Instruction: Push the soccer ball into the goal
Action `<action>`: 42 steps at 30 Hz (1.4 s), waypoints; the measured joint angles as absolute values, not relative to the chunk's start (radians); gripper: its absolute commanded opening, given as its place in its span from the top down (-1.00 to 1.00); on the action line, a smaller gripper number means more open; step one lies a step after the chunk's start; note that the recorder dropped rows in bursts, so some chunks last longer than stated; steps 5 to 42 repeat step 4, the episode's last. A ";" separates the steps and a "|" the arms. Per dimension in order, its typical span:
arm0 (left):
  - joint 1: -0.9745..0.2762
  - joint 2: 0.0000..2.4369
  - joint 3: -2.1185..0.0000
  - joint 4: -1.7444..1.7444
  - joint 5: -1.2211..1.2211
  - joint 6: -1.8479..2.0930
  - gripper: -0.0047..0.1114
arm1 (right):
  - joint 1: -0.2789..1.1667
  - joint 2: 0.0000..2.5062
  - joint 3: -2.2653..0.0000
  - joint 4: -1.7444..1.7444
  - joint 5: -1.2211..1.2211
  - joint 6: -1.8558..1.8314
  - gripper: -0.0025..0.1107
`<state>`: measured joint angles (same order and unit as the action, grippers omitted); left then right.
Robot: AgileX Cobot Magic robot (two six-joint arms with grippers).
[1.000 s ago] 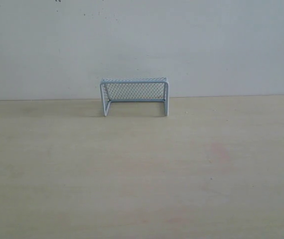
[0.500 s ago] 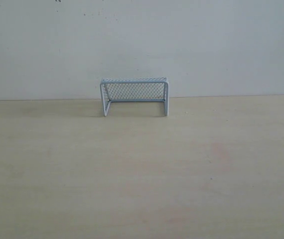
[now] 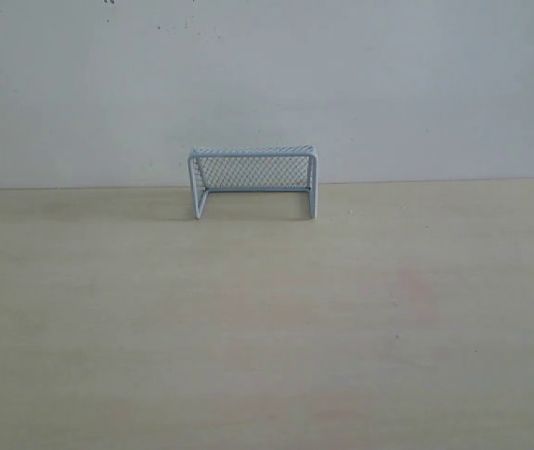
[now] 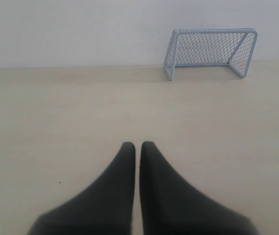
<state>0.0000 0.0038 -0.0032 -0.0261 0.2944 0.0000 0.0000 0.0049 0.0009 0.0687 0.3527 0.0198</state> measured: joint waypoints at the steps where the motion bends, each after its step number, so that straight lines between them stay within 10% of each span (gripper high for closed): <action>1: 0.000 0.004 -0.003 -0.026 0.294 0.000 0.84 | 0.000 0.005 0.001 0.069 0.353 0.020 0.96; 42: 0.000 0.004 -0.003 -0.026 0.294 0.000 0.84 | 0.000 0.005 0.001 0.069 0.353 0.020 0.96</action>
